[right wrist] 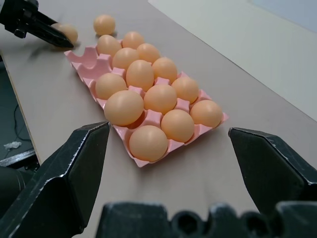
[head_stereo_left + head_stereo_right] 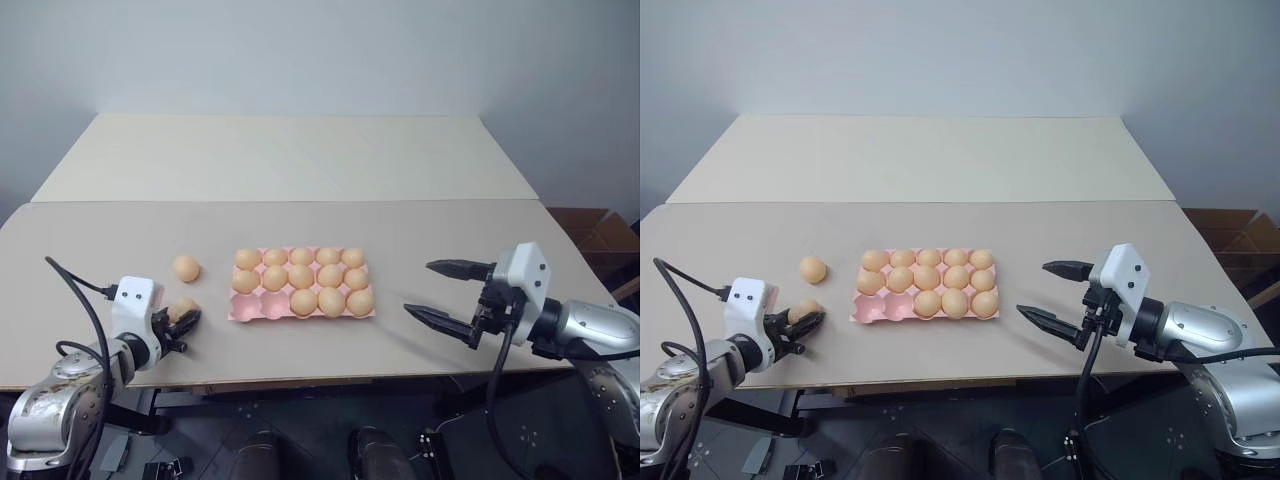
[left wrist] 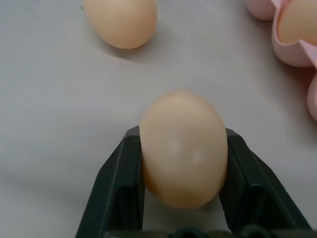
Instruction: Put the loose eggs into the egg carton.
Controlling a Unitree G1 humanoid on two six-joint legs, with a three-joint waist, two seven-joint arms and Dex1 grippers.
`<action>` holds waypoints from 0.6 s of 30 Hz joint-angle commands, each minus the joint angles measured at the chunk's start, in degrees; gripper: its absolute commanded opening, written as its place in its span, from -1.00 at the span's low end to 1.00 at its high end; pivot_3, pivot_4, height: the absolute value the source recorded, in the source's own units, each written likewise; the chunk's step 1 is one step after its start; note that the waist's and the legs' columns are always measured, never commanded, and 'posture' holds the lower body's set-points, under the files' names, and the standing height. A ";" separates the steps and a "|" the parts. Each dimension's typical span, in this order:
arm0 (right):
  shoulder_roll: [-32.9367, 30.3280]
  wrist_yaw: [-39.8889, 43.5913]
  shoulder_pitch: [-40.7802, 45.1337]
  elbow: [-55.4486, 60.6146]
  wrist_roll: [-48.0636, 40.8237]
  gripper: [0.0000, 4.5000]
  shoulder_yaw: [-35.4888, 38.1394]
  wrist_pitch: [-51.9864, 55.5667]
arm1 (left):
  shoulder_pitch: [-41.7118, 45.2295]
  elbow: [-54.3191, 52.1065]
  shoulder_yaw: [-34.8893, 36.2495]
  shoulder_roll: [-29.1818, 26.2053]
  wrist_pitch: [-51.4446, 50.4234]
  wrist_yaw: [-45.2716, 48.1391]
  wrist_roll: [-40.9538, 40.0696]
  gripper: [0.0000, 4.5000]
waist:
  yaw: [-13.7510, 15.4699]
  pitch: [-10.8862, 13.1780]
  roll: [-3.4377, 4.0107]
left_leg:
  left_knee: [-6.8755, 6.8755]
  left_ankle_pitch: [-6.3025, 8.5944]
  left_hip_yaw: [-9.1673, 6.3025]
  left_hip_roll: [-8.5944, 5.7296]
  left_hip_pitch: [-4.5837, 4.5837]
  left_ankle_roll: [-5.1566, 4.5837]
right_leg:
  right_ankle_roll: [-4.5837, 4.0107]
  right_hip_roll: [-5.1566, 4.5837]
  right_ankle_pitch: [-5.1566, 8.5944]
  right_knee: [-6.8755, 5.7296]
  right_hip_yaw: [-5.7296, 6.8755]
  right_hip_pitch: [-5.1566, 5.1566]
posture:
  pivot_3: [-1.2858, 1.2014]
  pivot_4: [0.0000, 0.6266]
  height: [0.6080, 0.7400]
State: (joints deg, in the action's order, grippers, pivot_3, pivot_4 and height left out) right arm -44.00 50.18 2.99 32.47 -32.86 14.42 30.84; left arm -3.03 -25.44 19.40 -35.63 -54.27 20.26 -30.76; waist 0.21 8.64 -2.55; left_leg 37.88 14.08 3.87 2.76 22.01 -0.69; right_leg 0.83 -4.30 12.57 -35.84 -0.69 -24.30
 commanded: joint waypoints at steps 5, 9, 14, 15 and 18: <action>-0.10 -2.39 -0.16 2.73 -1.24 1.00 0.95 0.13 | 3.57 -7.32 -2.86 -4.59 6.84 11.09 -3.07 -0.29 | 0.25 0.00 0.00 | 0.00 0.00 0.03 0.00 0.03 0.00 | -0.05 -0.01 0.03 0.02 0.00 -0.02 | 0.03 -0.52 1.00; 0.22 -3.49 0.04 3.19 -1.05 1.00 -0.21 -0.11 | 8.66 -6.67 -9.77 -3.92 7.02 14.13 -3.26 -0.29 | 0.52 0.00 0.00 | 0.00 0.00 0.09 -0.06 0.03 0.00 | -0.04 -0.05 0.03 0.04 -0.01 0.02 | 0.03 -0.52 1.00; 0.43 -4.90 0.18 3.78 -0.86 1.00 -0.82 0.05 | 12.50 -3.26 -16.60 -3.52 9.29 16.88 -0.56 -0.29 | 0.04 0.00 0.00 | 0.00 0.00 0.08 -0.05 0.05 -0.01 | 0.18 0.02 -0.09 0.06 -0.03 0.00 | 0.03 -0.52 1.00; 0.39 -5.16 0.05 4.00 -1.00 1.00 -0.78 0.19 | 13.33 -2.69 -17.44 -3.43 9.25 17.34 -0.53 -0.29 | 0.05 0.00 0.00 | 0.00 0.00 0.06 -0.05 0.06 -0.01 | 0.19 0.03 -0.09 0.05 -0.02 0.00 | 0.03 -0.52 1.00; 0.21 -5.75 -0.41 4.51 -1.25 1.00 -0.65 0.40 | 15.32 -1.52 -19.76 -3.86 7.55 18.26 -0.30 -0.14 | 0.17 0.00 0.00 | 0.00 0.00 0.00 -0.03 0.06 -0.01 | 0.19 0.06 -0.09 0.03 0.05 0.00 | 0.03 -0.52 1.00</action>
State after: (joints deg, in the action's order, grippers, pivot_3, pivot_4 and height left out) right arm -43.56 44.90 2.61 34.70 -32.95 12.56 30.95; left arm 11.15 -26.58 0.19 -38.93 -46.52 37.99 -31.37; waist 0.38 8.64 -2.54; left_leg 37.88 14.08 3.87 2.73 22.07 -0.70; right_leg 1.02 -4.24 12.48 -35.81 -0.65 -24.30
